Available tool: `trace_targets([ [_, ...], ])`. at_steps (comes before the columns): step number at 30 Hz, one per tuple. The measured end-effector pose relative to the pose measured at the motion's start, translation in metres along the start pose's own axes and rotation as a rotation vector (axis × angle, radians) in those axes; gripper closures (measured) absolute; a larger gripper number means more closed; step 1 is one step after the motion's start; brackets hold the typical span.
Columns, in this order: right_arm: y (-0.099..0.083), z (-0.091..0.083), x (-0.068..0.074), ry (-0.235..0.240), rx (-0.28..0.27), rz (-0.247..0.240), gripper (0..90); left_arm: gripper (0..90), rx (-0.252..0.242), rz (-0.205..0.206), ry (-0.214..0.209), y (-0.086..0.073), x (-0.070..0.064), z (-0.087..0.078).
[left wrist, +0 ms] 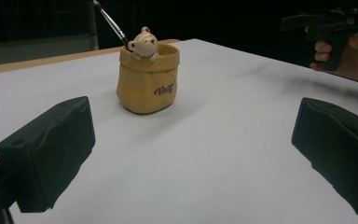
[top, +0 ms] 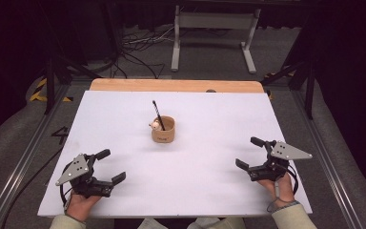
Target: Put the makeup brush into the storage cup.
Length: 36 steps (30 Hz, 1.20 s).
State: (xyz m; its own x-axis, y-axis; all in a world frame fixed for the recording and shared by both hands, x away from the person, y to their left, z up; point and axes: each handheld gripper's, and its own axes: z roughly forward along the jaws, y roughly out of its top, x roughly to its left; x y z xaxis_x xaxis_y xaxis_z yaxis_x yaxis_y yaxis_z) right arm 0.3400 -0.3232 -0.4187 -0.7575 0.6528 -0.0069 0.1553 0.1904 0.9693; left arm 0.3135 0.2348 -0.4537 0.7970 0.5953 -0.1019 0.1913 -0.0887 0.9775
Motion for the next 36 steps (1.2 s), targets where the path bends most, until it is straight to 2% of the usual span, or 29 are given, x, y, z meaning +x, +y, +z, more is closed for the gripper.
trace_targets([
  [4, -0.01, -0.002, 0.0, 0.011, 0.008, 0.019, 0.0, 0.0, 0.0, 0.003, -0.004, 0.0, 0.0, 0.0],
  [9, -0.016, -0.005, 0.001, 0.007, -0.008, -0.001, 0.0, 0.0, -0.001, 0.002, -0.005, 0.0, 0.0, 0.001],
  [15, -0.023, -0.005, 0.003, 0.008, -0.013, -0.003, 0.0, 0.0, 0.0, 0.001, -0.008, 0.0, 0.0, 0.001],
  [19, -0.029, -0.005, 0.005, 0.018, -0.001, -0.004, 0.0, 0.0, 0.005, 0.0, -0.005, -0.001, 0.001, 0.0],
  [22, -0.031, -0.004, 0.007, 0.011, 0.006, -0.031, 0.0, 0.0, -0.003, -0.015, -0.002, -0.002, 0.002, 0.0],
  [25, -0.032, -0.002, 0.009, 0.015, 0.018, -0.037, 0.0, 0.0, 0.001, -0.01, -0.002, -0.002, 0.002, 0.0],
  [36, -0.033, -0.002, 0.009, -0.002, 0.011, -0.031, 0.0, 0.0, 0.005, -0.004, -0.006, -0.002, 0.001, 0.001],
])
